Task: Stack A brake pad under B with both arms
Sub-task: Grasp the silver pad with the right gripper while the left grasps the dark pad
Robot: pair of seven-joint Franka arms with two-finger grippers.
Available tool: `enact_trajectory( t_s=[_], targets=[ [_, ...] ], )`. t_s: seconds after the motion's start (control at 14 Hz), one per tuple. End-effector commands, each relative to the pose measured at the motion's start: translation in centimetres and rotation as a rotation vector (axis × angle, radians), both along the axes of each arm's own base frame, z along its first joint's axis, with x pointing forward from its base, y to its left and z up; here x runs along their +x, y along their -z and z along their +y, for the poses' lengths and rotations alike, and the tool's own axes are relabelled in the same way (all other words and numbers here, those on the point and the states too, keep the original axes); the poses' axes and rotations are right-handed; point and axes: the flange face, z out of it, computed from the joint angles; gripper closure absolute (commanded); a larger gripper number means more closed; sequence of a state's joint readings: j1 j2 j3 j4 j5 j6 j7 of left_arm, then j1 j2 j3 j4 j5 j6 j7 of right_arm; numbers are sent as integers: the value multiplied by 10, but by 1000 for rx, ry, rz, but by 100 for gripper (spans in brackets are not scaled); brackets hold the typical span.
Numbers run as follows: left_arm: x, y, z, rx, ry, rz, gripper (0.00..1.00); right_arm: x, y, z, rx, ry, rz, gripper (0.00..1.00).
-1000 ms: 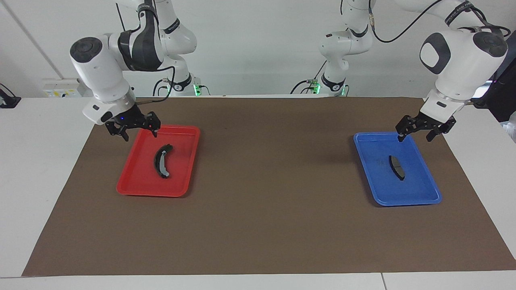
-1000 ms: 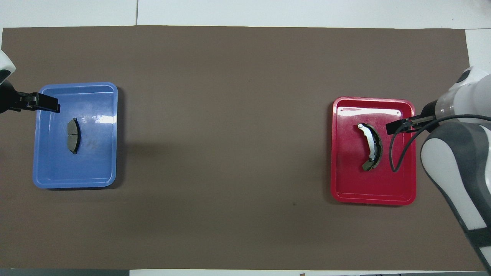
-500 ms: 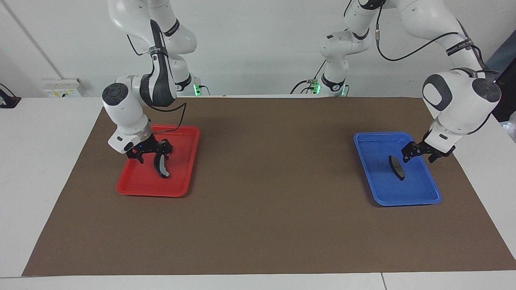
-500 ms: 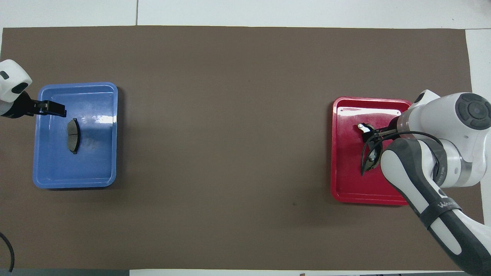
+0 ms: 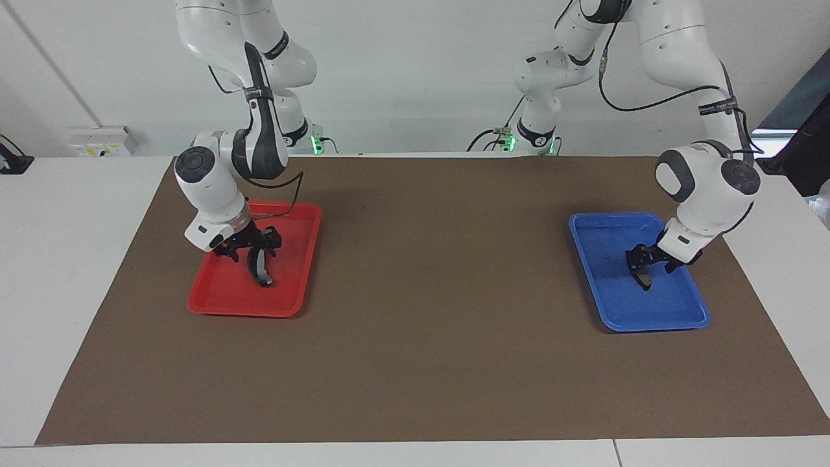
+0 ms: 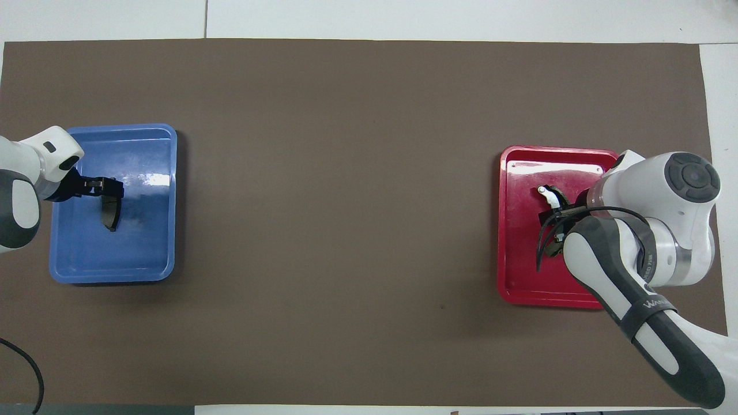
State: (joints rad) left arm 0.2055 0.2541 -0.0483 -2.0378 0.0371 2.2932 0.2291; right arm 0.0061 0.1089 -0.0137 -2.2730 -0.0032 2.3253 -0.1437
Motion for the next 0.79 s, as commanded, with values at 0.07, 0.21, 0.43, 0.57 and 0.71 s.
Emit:
enact_trajectory(
  t_s=[0.07,0.21,0.43,0.57,0.71],
  targets=[
    [-16,3,0,-3,-33,-17,20,-4,8,-2,1,18,-6,7],
    [-21,5,-1,-4,-34,-6,38,-4,13,-3,1,21,3,13],
    [-27,10,0,-4,-38,-10,48,-4,12,-6,0,26,3,19],
    [-31,14,6,-3,-49,-18,48,-3,12,-6,0,24,6,31],
    [-32,17,6,1,-50,-48,48,-3,12,-6,0,24,6,45]
  ],
)
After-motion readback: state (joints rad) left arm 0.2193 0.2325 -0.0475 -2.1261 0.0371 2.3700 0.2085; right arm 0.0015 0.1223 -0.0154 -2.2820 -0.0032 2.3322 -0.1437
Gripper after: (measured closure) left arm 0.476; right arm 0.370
